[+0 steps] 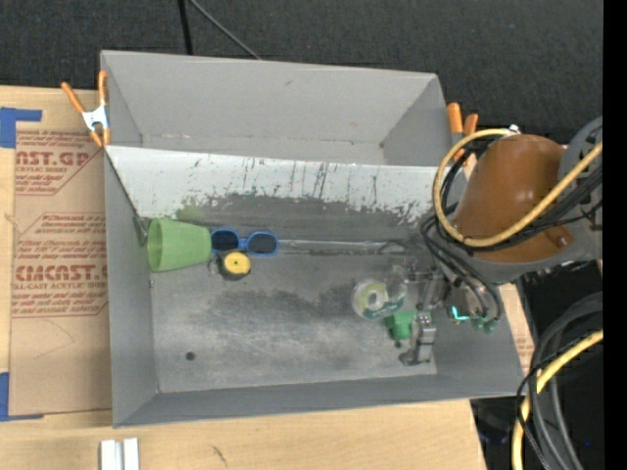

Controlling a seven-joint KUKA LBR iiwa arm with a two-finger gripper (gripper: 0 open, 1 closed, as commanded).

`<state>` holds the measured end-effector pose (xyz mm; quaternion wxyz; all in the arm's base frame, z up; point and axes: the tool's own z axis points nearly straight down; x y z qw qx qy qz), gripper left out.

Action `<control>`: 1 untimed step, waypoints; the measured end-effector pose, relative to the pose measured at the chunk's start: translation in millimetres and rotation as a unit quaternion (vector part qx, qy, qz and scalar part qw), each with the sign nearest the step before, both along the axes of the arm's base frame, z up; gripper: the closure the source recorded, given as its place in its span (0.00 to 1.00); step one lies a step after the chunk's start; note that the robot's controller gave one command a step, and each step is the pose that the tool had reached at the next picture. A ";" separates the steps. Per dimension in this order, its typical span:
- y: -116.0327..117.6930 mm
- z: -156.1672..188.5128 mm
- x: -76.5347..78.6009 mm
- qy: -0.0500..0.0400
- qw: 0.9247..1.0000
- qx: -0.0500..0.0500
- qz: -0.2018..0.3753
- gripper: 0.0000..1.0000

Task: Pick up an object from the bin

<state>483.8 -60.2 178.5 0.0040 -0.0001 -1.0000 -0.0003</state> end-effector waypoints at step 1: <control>-87.9 -113.3 15.8 -0.001 1.000 -0.001 -0.012 0.00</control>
Offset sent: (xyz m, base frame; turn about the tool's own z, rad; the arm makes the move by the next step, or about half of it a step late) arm 0.0178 -0.0855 -0.1085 0.0196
